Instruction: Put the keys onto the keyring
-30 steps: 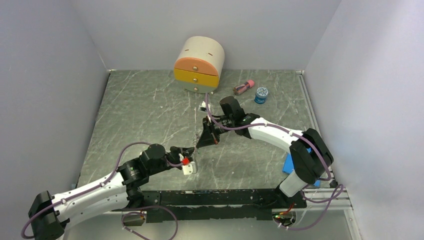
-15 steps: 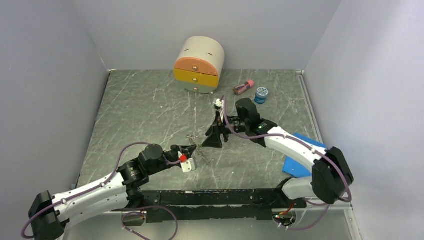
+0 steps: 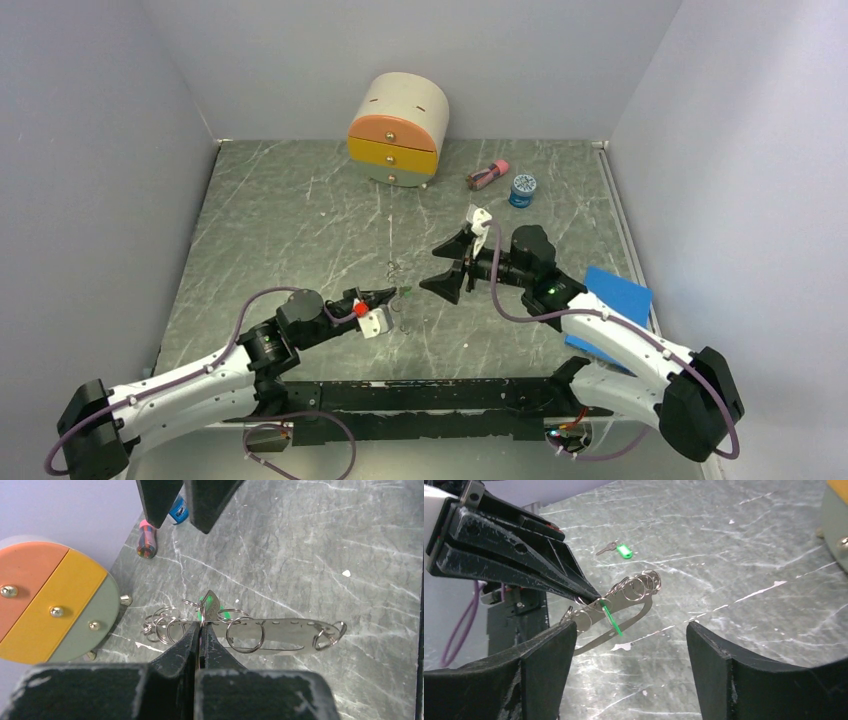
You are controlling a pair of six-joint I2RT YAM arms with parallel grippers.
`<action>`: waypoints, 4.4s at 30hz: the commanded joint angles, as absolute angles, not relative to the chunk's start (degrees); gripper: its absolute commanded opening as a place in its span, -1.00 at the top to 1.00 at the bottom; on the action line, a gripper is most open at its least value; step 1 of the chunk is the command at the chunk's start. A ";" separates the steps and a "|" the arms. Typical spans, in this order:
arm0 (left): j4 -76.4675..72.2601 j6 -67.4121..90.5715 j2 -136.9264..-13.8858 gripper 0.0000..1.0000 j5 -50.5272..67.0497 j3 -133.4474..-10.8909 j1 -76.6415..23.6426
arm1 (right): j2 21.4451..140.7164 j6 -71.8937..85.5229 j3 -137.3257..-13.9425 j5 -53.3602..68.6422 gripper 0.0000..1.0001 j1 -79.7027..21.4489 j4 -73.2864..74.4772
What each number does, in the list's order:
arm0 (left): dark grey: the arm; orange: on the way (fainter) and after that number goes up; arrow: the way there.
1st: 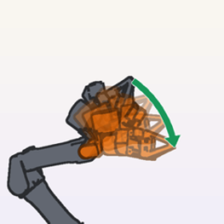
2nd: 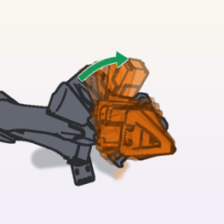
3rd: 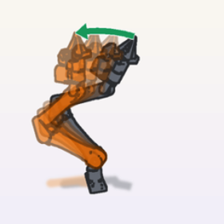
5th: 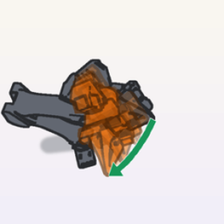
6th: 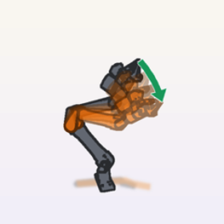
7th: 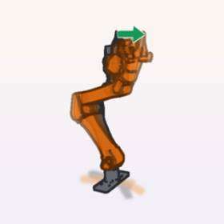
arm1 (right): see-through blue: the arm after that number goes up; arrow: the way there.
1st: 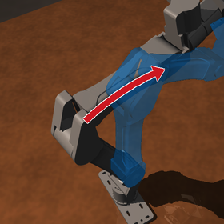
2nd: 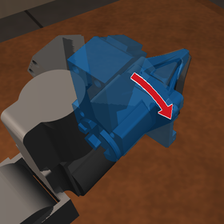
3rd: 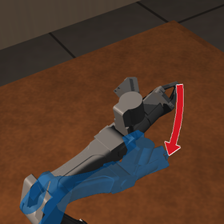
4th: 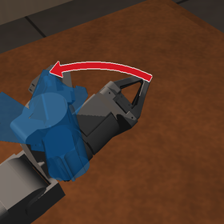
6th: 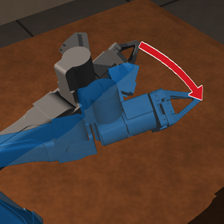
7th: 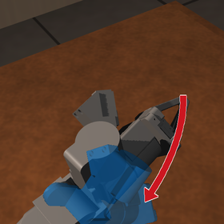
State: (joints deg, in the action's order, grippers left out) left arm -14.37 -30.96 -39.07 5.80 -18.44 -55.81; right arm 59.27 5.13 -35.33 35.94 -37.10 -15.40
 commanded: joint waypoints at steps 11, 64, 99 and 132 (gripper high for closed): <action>-20.71 -20.46 -47.27 0.95 20.73 -22.97 -47.13 | 61.91 -5.15 -31.61 49.54 -0.89 -36.94 -30.96; -31.54 -10.19 -46.50 0.95 44.30 -20.63 -35.24 | 69.55 -0.63 -32.83 53.62 0.31 -42.90 -46.57; -15.38 -17.28 -41.15 0.03 37.41 -23.55 -35.24 | 67.14 -16.24 -39.78 42.69 1.00 -42.98 -15.49; -10.92 -25.88 -52.69 0.16 34.68 -25.69 -41.60 | 77.36 -25.84 -56.25 32.60 1.00 -50.18 13.99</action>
State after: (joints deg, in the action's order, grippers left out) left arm -8.47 -24.82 -51.00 34.61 -24.23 -40.75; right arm 78.19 -26.00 -54.48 30.59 -49.87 17.41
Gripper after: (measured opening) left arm 0.418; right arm 0.023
